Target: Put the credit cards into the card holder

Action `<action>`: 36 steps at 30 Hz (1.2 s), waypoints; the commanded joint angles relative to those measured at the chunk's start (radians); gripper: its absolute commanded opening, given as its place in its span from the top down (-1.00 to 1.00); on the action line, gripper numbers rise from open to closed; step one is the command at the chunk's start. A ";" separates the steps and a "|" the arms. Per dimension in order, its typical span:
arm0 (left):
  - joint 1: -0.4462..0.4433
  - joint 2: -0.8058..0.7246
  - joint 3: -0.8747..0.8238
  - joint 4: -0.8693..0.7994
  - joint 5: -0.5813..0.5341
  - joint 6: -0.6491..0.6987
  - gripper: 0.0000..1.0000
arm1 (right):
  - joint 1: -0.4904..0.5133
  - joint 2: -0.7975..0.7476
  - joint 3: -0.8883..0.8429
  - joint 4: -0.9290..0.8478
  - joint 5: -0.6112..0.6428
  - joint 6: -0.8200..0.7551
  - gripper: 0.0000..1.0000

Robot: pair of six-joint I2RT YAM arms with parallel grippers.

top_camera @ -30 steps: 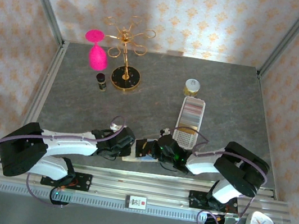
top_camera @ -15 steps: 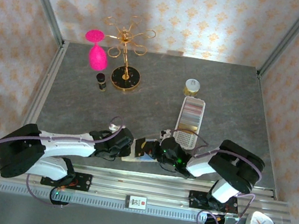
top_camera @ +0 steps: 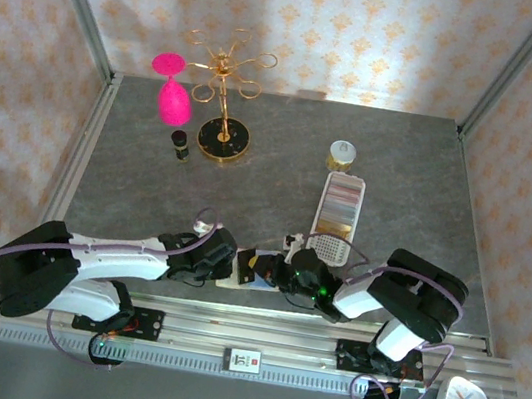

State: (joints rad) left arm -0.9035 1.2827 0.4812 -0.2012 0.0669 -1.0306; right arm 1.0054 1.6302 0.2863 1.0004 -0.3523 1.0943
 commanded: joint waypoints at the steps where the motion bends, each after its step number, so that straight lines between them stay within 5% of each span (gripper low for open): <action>1: 0.000 0.015 -0.035 -0.027 0.020 -0.016 0.58 | 0.024 0.018 -0.012 0.085 -0.063 0.032 1.00; 36: 0.000 0.010 -0.036 -0.028 0.016 -0.020 0.60 | 0.036 0.073 -0.063 0.107 0.112 0.209 1.00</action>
State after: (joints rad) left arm -0.9035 1.2819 0.4805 -0.1997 0.0692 -1.0306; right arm 1.0279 1.7050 0.2409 1.1088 -0.2710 1.2812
